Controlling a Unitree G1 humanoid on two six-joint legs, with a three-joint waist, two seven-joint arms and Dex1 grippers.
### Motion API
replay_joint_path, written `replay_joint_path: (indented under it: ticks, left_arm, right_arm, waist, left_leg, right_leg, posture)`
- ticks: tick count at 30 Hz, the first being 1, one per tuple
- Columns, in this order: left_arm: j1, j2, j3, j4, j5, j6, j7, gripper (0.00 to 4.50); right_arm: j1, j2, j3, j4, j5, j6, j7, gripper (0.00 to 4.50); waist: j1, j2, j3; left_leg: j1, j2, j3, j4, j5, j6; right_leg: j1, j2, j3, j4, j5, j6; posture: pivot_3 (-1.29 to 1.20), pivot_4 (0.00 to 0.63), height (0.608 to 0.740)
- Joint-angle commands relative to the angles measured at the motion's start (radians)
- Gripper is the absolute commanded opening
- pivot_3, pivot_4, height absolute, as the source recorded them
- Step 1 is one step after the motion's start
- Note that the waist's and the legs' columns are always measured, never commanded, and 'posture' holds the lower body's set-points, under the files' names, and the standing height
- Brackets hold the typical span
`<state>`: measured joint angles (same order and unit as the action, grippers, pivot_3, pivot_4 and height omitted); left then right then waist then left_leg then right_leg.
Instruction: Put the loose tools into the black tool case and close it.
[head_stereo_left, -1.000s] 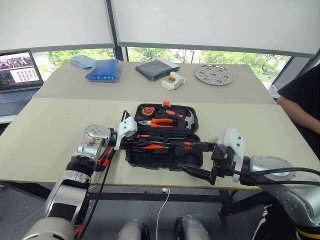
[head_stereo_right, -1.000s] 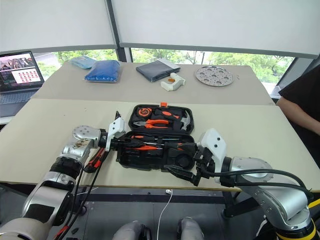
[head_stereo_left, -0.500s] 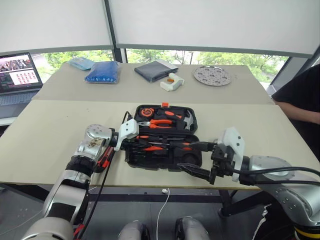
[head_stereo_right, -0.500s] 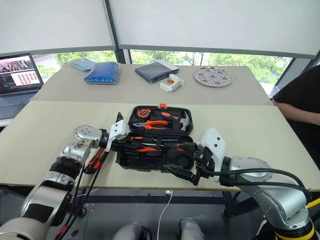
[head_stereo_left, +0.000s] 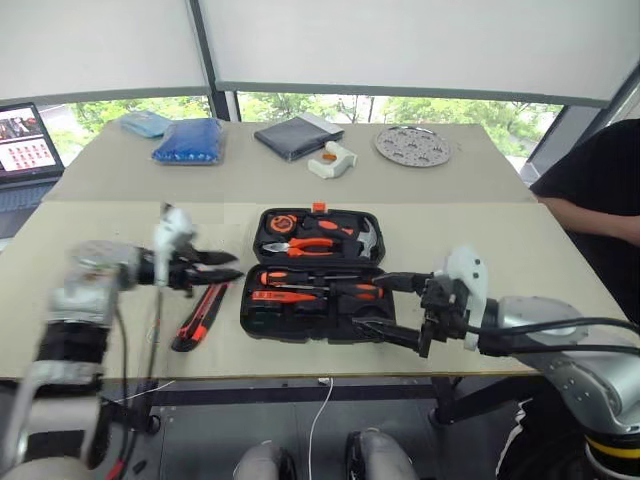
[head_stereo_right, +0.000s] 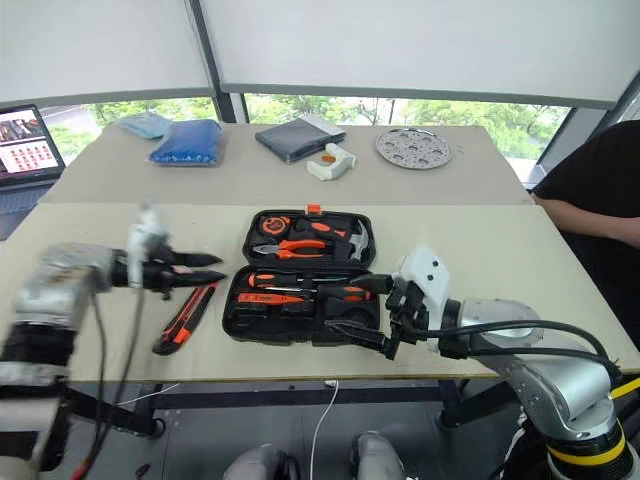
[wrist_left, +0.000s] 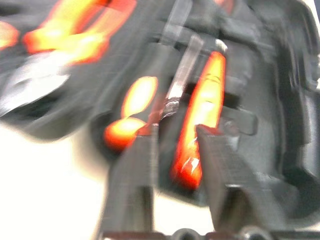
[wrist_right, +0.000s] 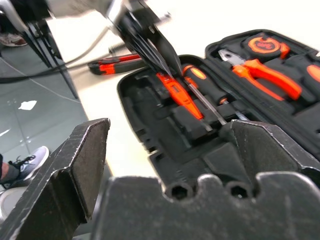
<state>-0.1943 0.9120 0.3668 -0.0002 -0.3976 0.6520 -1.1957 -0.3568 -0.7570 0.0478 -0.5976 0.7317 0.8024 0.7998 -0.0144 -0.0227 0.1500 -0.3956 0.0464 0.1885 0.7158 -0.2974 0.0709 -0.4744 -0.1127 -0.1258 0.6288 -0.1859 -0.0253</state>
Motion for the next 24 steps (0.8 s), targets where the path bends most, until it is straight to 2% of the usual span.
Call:
replay_joint_path:
  ticks: [1,5,9,13,18,24]
  left_arm:
    - [0.174,0.002,0.121,-0.154,-0.007,0.04,0.082,4.47]
    - [0.21,-0.021,0.129,-0.251,-0.045,0.142,0.186,4.47]
    - [0.111,-0.044,0.036,-0.304,-0.063,0.285,0.311,4.47]
    - [-0.057,-0.087,-0.086,-0.223,-0.045,0.487,0.457,4.47]
    - [-0.163,-0.104,-0.282,-0.11,0.005,0.453,0.458,4.47]
    - [-0.187,-0.084,-0.428,-0.052,0.079,0.353,0.423,4.47]
  right_arm:
    - [-0.056,-0.002,0.026,0.017,-0.021,-0.052,0.065,4.5]
    - [-0.092,0.007,0.047,0.045,-0.031,-0.061,0.101,4.5]
    - [-0.101,0.012,0.064,0.051,-0.049,-0.069,0.117,4.5]
    - [-0.086,0.023,0.054,0.028,-0.046,-0.057,0.098,4.5]
    - [-0.059,0.032,0.049,0.001,-0.065,-0.057,0.057,4.5]
    - [-0.018,0.035,0.024,-0.032,-0.054,-0.042,0.012,4.5]
  waist:
    - [0.003,-0.003,0.002]
    - [0.025,-0.004,0.003]
    - [0.036,-0.004,0.003]
    - [0.031,-0.004,0.003]
    - [0.023,-0.004,0.003]
    - [0.03,-0.002,0.002]
  left_leg:
    - [0.0,0.0,0.0,0.0,0.0,0.0]
    - [-0.001,0.001,-0.001,0.0,-0.005,-0.009]
    - [0.0,0.001,-0.001,0.0,-0.005,-0.012]
    - [0.002,0.001,-0.001,-0.001,-0.004,-0.013]
    - [0.004,0.001,0.002,-0.001,-0.001,-0.012]
    - [0.008,0.001,0.004,-0.003,-0.002,-0.016]
  right_leg:
    - [0.0,0.0,0.0,0.0,0.0,0.0]
    - [0.0,-0.003,0.0,0.0,-0.002,-0.003]
    - [0.001,-0.008,0.0,0.001,-0.003,-0.009]
    - [0.002,-0.001,-0.001,0.002,0.002,-0.002]
    - [0.003,0.002,-0.001,0.003,0.001,-0.003]
    - [0.004,0.0,0.0,0.004,0.0,-0.005]
  posture:
    - [0.0,0.15,0.718]
    - [0.0,0.15,0.718]
    - [0.0,0.15,0.718]
    - [0.0,0.15,0.718]
    - [0.0,0.15,0.718]
    - [0.0,0.15,0.718]
